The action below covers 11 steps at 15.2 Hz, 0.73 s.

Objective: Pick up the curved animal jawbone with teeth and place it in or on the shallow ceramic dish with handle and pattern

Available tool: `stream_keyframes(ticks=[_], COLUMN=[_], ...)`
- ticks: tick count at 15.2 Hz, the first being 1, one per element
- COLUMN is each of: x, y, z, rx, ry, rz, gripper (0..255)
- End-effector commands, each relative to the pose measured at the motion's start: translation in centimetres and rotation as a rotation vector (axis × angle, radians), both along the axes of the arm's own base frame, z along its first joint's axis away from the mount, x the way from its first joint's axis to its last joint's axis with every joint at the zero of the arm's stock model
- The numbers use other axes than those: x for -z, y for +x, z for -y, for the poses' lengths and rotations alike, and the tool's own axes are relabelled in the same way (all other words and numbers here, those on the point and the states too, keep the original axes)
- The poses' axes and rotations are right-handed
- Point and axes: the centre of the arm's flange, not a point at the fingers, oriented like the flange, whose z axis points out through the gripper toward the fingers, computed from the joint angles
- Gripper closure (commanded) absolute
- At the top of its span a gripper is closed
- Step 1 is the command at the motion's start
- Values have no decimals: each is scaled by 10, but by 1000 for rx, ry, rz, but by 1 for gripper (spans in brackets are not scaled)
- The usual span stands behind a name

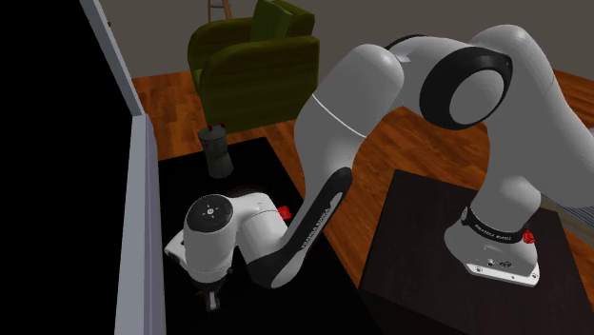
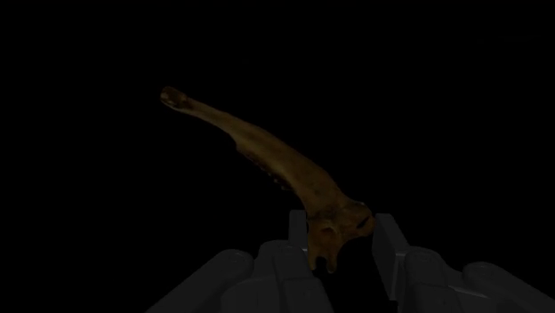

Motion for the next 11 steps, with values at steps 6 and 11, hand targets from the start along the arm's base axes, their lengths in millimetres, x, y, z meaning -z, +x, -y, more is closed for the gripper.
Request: stream_keyframes(ticks=[6,11], x=[-19,-46], y=[0,0], z=[2,2], rx=[1,1], ry=[-2,-2], rz=[-1,-1], gripper=[255,255])
